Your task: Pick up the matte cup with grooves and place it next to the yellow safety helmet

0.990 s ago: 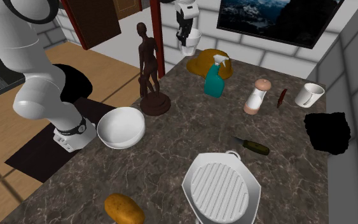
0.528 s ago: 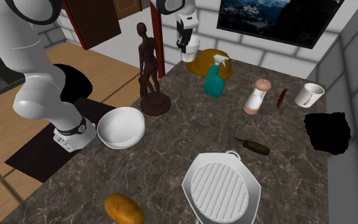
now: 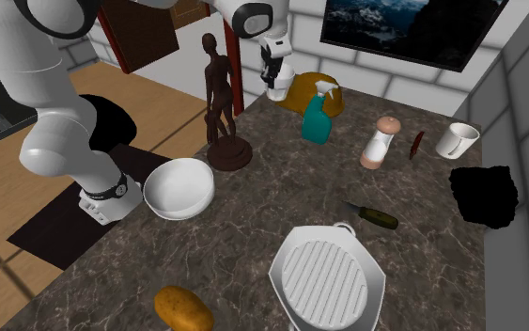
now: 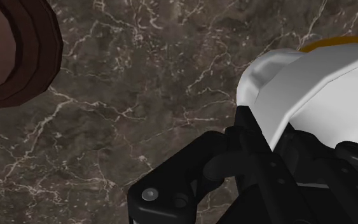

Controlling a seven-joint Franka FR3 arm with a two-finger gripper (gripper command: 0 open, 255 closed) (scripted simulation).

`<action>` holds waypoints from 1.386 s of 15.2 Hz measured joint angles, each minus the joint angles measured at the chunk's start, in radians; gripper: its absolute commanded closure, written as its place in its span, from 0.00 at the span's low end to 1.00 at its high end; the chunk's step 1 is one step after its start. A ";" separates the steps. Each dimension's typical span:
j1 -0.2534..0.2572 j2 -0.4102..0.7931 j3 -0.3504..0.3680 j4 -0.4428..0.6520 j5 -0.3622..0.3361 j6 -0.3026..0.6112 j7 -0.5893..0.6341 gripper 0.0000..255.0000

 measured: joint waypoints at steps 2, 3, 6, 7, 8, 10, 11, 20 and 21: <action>0.001 0.007 0.000 -0.021 -0.001 0.028 -0.003 1.00; 0.001 0.012 -0.001 -0.029 -0.001 0.040 -0.005 1.00; 0.004 0.031 -0.002 -0.042 -0.006 0.071 -0.006 1.00; 0.004 0.037 -0.002 -0.046 -0.007 0.081 -0.007 1.00; 0.005 0.043 -0.003 -0.054 -0.008 0.095 -0.008 1.00; 0.006 0.052 -0.003 -0.071 -0.009 0.120 -0.010 1.00; 0.007 0.059 -0.004 -0.075 -0.011 0.132 -0.009 1.00; 0.008 0.077 -0.007 -0.092 -0.015 0.168 -0.013 1.00; 0.008 0.077 -0.007 -0.092 -0.015 0.169 -0.013 0.00</action>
